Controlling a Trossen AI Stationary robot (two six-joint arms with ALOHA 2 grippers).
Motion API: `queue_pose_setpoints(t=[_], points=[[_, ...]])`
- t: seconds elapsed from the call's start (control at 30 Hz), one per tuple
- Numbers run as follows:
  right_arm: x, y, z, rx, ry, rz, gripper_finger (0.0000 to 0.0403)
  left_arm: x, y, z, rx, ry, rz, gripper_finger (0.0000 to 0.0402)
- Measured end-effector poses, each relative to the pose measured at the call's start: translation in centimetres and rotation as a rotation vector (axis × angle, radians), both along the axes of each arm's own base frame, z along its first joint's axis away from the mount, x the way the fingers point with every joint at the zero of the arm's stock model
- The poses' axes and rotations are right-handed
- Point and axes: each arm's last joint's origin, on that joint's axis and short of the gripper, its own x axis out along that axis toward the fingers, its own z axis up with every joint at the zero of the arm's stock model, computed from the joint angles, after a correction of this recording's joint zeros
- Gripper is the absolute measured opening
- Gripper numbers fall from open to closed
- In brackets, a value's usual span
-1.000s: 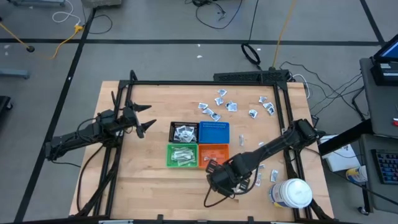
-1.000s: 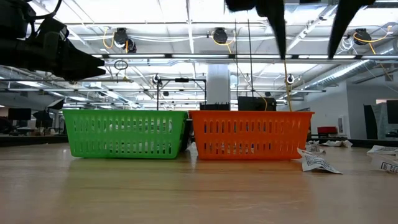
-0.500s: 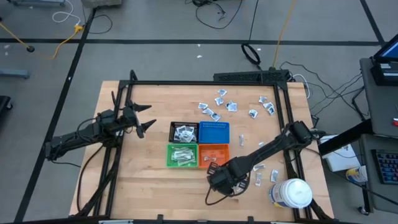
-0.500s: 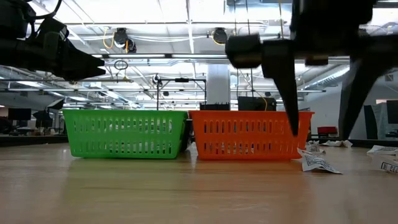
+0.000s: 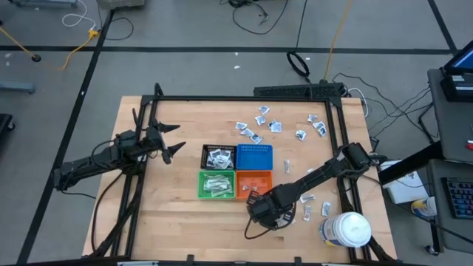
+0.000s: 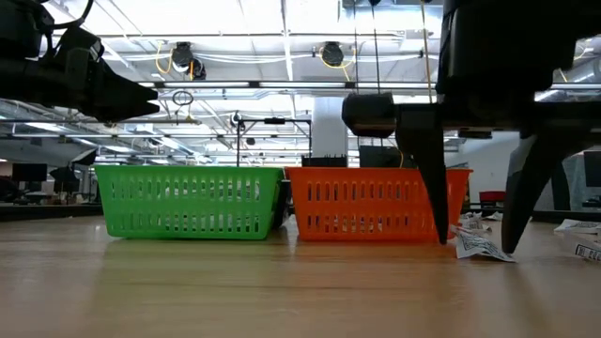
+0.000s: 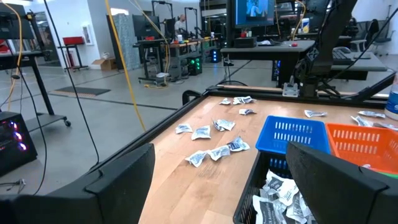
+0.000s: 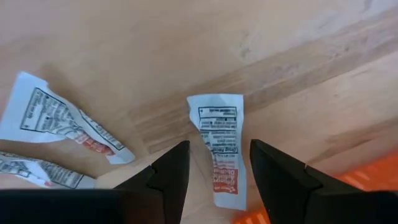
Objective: Pick & Place First Aid Supplies
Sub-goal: Put the ointment pack into the orange bin
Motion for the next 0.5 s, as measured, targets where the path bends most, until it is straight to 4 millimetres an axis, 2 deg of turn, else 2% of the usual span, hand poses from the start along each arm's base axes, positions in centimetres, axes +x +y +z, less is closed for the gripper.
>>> queue_pose_setpoints(t=[0.27, 0.5], points=[[0.11, -0.01, -0.14, 0.000, -0.019, 0.048, 0.0120, 0.00, 0.00, 0.00, 0.000, 0.000, 0.000, 0.0365], [0.22, 0.05, -0.12, 0.008, -0.030, 0.050, 0.0027, 0.00, 0.00, 0.00, 0.000, 0.000, 0.000, 0.0365]])
